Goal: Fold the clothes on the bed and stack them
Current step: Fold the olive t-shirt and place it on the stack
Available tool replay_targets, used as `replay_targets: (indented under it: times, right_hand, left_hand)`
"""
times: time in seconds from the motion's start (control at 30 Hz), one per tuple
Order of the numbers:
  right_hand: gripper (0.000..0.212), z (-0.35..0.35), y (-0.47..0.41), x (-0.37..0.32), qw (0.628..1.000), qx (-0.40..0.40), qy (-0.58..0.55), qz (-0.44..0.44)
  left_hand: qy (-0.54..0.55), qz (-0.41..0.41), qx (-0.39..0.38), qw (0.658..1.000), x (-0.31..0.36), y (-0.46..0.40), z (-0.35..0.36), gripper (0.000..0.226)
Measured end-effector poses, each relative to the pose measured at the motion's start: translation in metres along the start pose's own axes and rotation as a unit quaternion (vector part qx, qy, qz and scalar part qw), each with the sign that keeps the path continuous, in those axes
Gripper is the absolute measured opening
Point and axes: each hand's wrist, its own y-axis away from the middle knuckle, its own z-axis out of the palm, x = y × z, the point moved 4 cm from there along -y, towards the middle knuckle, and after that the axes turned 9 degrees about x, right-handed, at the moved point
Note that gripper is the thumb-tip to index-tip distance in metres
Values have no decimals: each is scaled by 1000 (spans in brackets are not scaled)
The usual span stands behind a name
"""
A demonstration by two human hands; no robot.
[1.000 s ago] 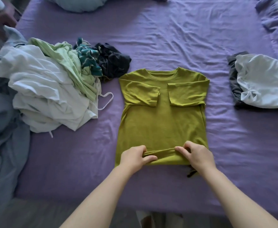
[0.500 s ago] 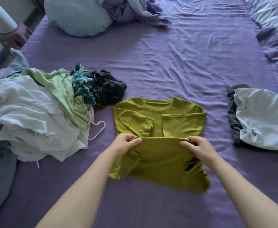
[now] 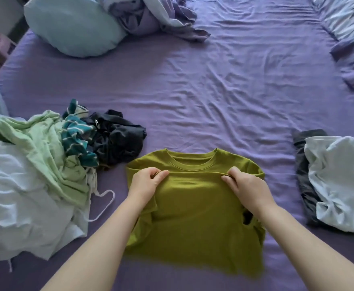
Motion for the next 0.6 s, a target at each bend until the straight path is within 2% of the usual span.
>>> replay_targets:
  times: [0.13,0.2,0.27,0.37,0.47,0.53,0.6]
  right_hand:
    - [25,11,-47,-5,998,6,-50,37]
    - [23,31,-61,-4,992,-37,-101,60]
    - [34,50,-61,1,989,-64,-118,68]
    - [49,56,-37,10,994,-1,-86,62]
    - [68,56,-3,20,992,66,-83,71]
    - [81,61,15,23,989,58,-101,89]
    - [86,67,25,27,985,54,-125,108]
  left_hand:
    - [-19,-5,15,1000,3,-44,9,22]
    - [-59,19,23,998,0,-51,20,31]
    - [-123,47,49,990,-7,-45,29,38]
    - [-166,89,73,979,-19,-25,35,33]
    - [-195,124,35,972,-37,-10,37,45]
    - [-183,136,-2,974,-46,-5,36,59]
    - [-142,126,-9,982,-49,-5,34,62]
